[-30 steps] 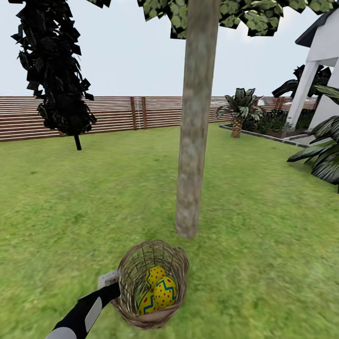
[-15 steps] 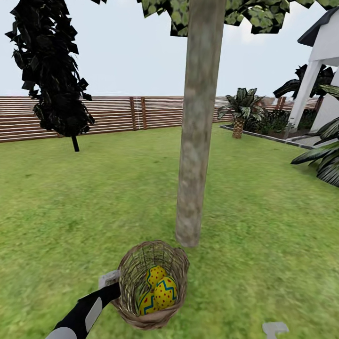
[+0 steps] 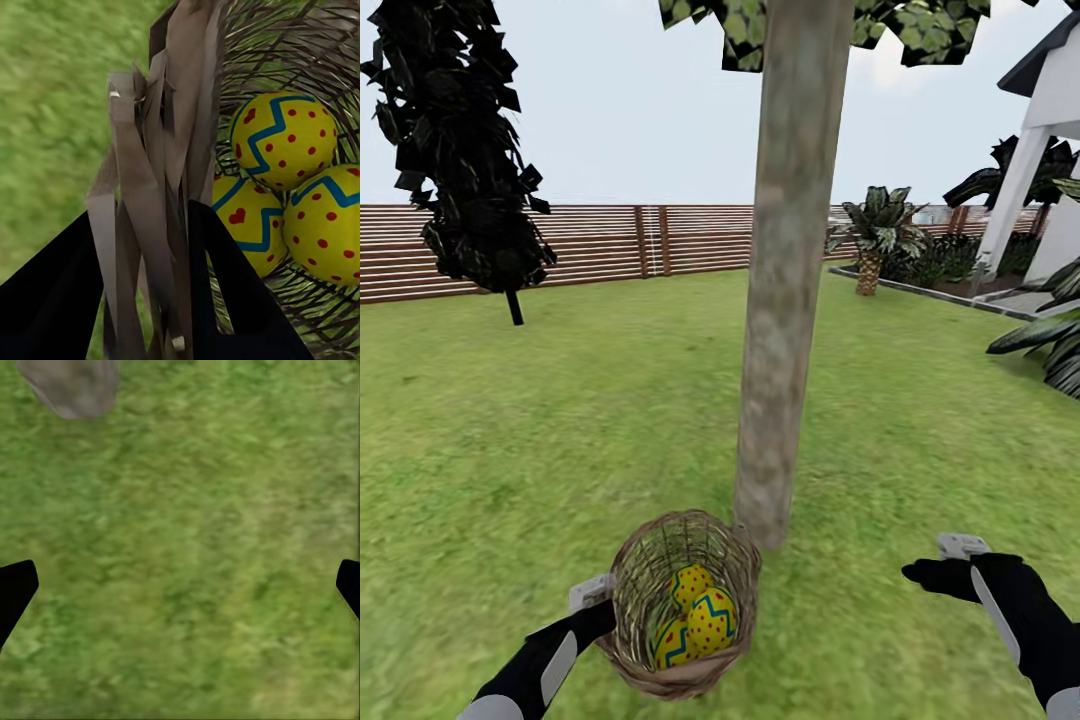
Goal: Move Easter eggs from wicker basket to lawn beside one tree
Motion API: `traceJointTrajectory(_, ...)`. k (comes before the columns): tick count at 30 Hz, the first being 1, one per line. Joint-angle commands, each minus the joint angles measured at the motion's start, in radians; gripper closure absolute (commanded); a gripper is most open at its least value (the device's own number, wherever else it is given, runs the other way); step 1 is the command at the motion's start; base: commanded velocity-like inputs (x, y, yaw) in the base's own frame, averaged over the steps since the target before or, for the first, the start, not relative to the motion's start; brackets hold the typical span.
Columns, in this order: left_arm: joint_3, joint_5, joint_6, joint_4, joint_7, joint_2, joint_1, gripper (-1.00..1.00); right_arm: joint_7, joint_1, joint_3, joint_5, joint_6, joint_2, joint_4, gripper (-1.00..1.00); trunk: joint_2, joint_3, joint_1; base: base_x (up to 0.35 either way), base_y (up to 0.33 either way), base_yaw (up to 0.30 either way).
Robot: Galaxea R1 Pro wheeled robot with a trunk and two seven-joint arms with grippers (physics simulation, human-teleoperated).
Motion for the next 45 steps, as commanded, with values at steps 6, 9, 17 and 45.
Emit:
traceJointTrajectory(6,0.008,0.011,0.008,-0.003,-0.006,-0.001,-0.001,1.00,0.000,-0.001,-0.001,-0.004,0.006,0.000,-0.001,-1.00,-0.001,-0.002,0.001,0.334,-0.045,0.122)
traceJointTrajectory(9,0.008,0.011,0.006,-0.003,-0.007,-0.001,-0.001,1.00,-0.001,-0.001,-0.001,-0.003,0.005,0.000,0.000,-1.00,-0.001,-0.003,0.001,0.278,-0.221,0.266)
traceJointTrajectory(17,0.008,0.011,0.006,-0.003,-0.007,-0.001,-0.001,1.00,-0.001,-0.001,-0.001,-0.003,0.006,0.000,0.001,-1.00,-0.001,-0.006,0.001,0.270,-0.234,0.271)
traceJointTrajectory(45,0.021,0.011,0.005,-0.003,-0.006,0.001,-0.001,1.00,-0.004,-0.001,-0.001,-0.003,0.005,0.001,0.007,-1.00,-0.043,-0.025,0.024,0.127,-0.115,0.081)
